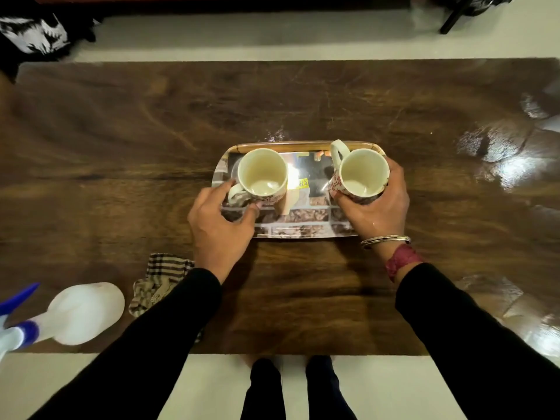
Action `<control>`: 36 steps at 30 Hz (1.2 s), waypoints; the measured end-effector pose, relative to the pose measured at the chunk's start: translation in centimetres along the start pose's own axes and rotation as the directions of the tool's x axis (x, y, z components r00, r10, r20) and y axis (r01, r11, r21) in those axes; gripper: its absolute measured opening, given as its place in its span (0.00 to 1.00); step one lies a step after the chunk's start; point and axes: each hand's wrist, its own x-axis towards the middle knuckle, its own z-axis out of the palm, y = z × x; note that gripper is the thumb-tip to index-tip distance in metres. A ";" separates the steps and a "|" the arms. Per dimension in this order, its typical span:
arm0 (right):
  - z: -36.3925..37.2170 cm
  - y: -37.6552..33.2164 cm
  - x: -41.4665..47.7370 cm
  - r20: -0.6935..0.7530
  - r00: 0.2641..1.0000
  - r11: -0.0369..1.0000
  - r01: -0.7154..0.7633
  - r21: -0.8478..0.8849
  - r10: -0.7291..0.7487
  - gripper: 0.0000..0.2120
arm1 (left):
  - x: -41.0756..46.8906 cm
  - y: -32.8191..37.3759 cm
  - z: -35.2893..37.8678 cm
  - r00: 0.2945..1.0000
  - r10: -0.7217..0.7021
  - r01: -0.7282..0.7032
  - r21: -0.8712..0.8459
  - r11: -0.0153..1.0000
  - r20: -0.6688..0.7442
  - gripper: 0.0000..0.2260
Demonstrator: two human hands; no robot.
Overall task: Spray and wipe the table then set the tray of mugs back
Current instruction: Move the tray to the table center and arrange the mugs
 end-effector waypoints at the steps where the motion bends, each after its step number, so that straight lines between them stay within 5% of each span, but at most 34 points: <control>1: 0.2 0.0 -0.2 -0.023 1.000 1.000 -0.011 -0.002 0.011 0.43 | -0.3 0.1 0.1 1.000 -0.005 0.005 -0.004 1.000 -0.022 0.25; 6: 0.8 -0.8 -1.4 -0.153 0.985 0.995 -0.093 -0.046 0.085 0.44 | -1.1 1.7 1.1 0.990 -0.119 0.115 -0.057 0.992 -0.071 0.27; 11: 1.4 -1.5 -2.2 -0.214 0.968 0.985 -0.153 -0.078 0.133 0.47 | -1.7 4.4 1.3 0.958 -0.275 0.280 -0.065 0.958 0.075 0.49; 15: 1.0 -1.3 -2.0 -0.191 0.972 0.983 -0.154 -0.096 0.134 0.47 | -0.2 5.0 -1.3 0.914 -0.312 0.251 0.244 0.937 0.258 0.59; 19: 1.0 -1.1 -2.1 -0.190 0.973 0.985 -0.150 -0.090 0.130 0.47 | 4.7 3.6 -6.4 0.886 -0.032 -0.076 0.212 0.974 0.462 0.54; 23: 0.9 -1.1 -2.1 -0.187 0.972 0.985 -0.157 -0.078 0.140 0.46 | 8.7 4.2 -5.0 0.537 0.366 -0.666 0.116 0.737 0.760 0.46; 26: 0.9 -1.1 -2.2 -0.198 0.971 0.985 -0.155 -0.079 0.137 0.46 | 9.9 4.5 -3.6 0.420 0.449 -0.774 0.053 0.631 0.789 0.38; 28: 1.0 -1.1 -2.1 -0.196 0.971 0.984 -0.157 -0.081 0.139 0.46 | 10.2 4.8 -3.6 0.455 0.433 -0.785 0.121 0.607 0.778 0.35; 30: 1.1 -0.9 -2.0 -0.200 0.970 0.984 -0.160 -0.080 0.141 0.47 | 9.9 5.0 -3.7 0.582 0.378 -0.734 0.265 0.625 0.720 0.35; 33: 1.1 -0.9 -2.0 -0.199 0.969 0.983 -0.164 -0.078 0.146 0.47 | 8.0 6.2 -3.2 0.870 0.187 -0.444 0.558 0.701 0.457 0.42; 36: 1.1 -0.8 -2.0 -0.197 0.970 0.984 -0.163 -0.077 0.145 0.47 | 6.3 7.3 -2.1 0.954 -0.030 -0.169 0.618 0.768 0.298 0.45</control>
